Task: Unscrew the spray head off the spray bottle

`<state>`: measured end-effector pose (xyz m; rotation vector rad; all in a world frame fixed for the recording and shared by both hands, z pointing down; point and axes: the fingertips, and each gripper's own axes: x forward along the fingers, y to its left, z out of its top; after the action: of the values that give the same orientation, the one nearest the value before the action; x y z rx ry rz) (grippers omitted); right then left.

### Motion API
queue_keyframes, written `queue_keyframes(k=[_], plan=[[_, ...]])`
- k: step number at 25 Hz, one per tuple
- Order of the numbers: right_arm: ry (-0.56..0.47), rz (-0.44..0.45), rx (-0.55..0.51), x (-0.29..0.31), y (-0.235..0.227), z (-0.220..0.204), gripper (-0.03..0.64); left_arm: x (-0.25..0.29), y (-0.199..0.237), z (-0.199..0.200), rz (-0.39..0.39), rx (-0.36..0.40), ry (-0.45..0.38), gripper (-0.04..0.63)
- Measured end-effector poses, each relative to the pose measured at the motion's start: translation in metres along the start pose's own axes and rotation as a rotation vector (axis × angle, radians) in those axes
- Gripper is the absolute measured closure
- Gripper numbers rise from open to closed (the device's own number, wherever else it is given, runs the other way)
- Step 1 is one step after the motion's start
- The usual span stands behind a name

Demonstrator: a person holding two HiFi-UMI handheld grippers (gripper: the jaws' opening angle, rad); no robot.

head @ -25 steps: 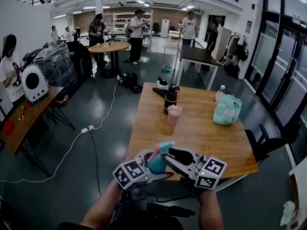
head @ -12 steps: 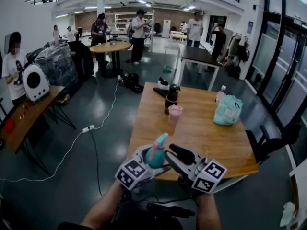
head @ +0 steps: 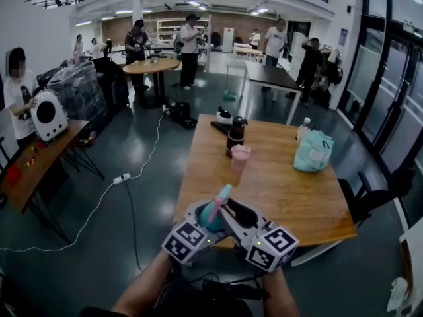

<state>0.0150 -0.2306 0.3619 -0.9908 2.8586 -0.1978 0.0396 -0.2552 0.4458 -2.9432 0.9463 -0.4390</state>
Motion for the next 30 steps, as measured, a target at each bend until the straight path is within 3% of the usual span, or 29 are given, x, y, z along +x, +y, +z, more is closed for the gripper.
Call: queue_keyframes(k=[10, 16, 19, 26, 30], plan=[[0.007, 0.277, 0.02, -0.014, 0.015, 0.006, 0.489, -0.017, -0.032, 0.011, -0.268, 0.011, -0.051, 0.163], [0.022, 0.421, -0.009, -0.017, 0.022, 0.011, 0.488, -0.023, -0.043, 0.019, -0.347, -0.01, -0.118, 0.163], [0.012, 0.382, -0.04, -0.015, 0.019, 0.015, 0.486, -0.02, -0.032, 0.019, -0.286, -0.024, -0.127, 0.163], [-0.05, 0.216, -0.119, -0.02, 0.017, 0.04, 0.486, -0.016, 0.021, 0.006, 0.008, -0.076, -0.094, 0.163], [0.003, 0.189, -0.216, -0.009, 0.037, 0.031, 0.489, -0.013, 0.031, 0.006, 0.067, -0.094, -0.093, 0.163]])
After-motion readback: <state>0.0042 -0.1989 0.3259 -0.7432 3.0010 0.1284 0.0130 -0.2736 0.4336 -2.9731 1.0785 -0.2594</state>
